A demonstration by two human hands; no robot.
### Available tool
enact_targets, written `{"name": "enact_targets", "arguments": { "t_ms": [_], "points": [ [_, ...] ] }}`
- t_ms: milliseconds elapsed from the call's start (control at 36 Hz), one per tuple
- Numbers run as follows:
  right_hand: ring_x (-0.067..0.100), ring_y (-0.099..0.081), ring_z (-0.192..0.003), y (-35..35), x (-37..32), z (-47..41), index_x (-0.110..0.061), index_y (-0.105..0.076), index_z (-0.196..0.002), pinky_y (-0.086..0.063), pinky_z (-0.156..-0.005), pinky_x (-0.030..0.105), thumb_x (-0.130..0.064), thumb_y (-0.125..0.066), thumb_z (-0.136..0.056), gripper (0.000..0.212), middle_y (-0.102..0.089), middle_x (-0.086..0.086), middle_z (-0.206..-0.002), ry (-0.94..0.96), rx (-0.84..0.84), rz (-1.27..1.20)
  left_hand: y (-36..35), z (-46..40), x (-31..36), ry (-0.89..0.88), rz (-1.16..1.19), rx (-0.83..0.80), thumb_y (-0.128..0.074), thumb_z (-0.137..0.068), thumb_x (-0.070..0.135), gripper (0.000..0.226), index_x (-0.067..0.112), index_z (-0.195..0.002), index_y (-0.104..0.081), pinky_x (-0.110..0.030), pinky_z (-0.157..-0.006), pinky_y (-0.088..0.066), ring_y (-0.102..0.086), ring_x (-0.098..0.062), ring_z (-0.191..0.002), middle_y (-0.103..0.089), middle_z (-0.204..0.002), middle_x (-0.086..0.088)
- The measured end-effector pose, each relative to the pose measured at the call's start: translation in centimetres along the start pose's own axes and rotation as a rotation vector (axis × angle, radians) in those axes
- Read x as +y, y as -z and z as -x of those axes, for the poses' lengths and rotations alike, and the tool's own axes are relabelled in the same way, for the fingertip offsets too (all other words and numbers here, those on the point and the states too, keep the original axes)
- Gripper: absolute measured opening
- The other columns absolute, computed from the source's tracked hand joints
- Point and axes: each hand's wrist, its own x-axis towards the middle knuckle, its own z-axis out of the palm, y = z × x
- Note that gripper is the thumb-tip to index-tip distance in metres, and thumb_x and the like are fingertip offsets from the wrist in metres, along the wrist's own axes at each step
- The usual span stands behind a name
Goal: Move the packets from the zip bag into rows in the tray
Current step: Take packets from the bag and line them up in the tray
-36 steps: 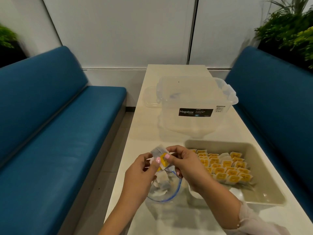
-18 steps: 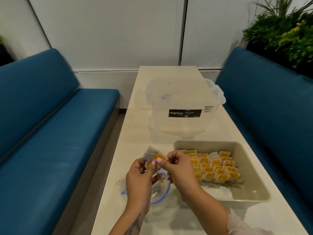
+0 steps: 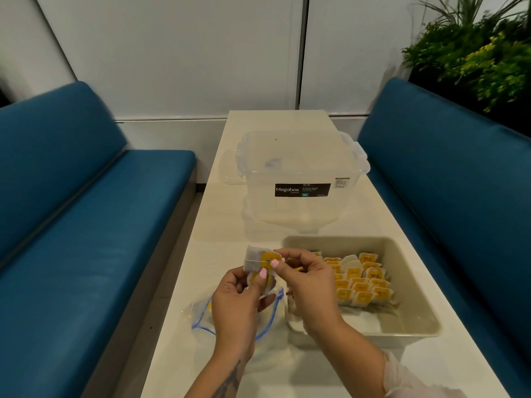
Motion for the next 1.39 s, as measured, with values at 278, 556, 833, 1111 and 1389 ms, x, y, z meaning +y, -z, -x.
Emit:
{"name": "enact_targets", "arguments": {
  "t_ms": [278, 556, 833, 1111, 1389],
  "points": [
    [0.008, -0.047, -0.054, 1.0, -1.2, -0.5, -0.014, -0.064, -0.074, -0.042, -0.050, 0.021, -0.008, -0.072, -0.080, 0.012, -0.059, -0.002, -0.066, 0.009, -0.087, 0.072, 0.2, 0.0, 0.0, 0.028, -0.082, -0.048, -0.065, -0.086, 0.014, 0.012, 0.010, -0.097, -0.063, -0.025, -0.057, -0.055, -0.070, -0.019, -0.079, -0.071, -0.091, -0.011],
    [0.001, -0.043, -0.044, 2.6, -5.7, -2.2, -0.014, -0.067, -0.090, -0.039, -0.044, 0.016, -0.012, -0.063, -0.089, 0.004, -0.061, 0.001, -0.070, 0.033, -0.433, 0.320, 1.2, -1.0, 1.2, 0.231, -0.076, -0.213, -0.055, -0.093, 0.011, 0.009, 0.012, -0.100, -0.059, -0.034, -0.066, -0.055, -0.071, -0.024, -0.086, -0.073, -0.089, -0.008],
    [0.006, -0.040, -0.041, 2.3, -5.6, -3.9, -0.017, -0.062, -0.091, -0.035, -0.043, 0.021, -0.014, -0.072, -0.083, 0.014, -0.058, -0.005, -0.059, -0.009, -0.513, 0.584, 0.8, -0.7, 2.2, 0.330, 0.073, -0.441, -0.058, -0.084, 0.032, 0.034, 0.011, -0.110, -0.063, -0.030, -0.060, -0.057, -0.069, -0.023, -0.086, -0.071, -0.101, -0.012],
    [-0.004, -0.051, -0.054, 3.6, -6.4, -4.6, -0.027, -0.066, -0.077, -0.039, -0.052, 0.010, -0.023, -0.074, -0.081, 0.010, -0.062, -0.011, -0.068, 0.062, -0.492, 0.808, -0.4, -1.2, 1.0, 0.174, -0.060, -0.385, -0.070, -0.076, 0.010, 0.034, 0.008, -0.108, -0.059, -0.031, -0.067, -0.056, -0.070, -0.027, -0.093, -0.070, -0.104, -0.015],
    [0.004, -0.060, -0.071, 7.6, -7.2, -4.2, -0.023, -0.070, -0.080, -0.047, -0.063, 0.017, -0.020, -0.075, -0.079, 0.006, -0.069, -0.006, -0.078, 0.094, -0.402, 0.971, -1.8, -2.2, -0.6, 0.246, -0.013, -0.401, -0.057, -0.089, 0.017, 0.022, 0.012, -0.111, -0.059, -0.031, -0.074, -0.058, -0.069, -0.023, -0.095, -0.072, -0.104, -0.010]
  ]
}}
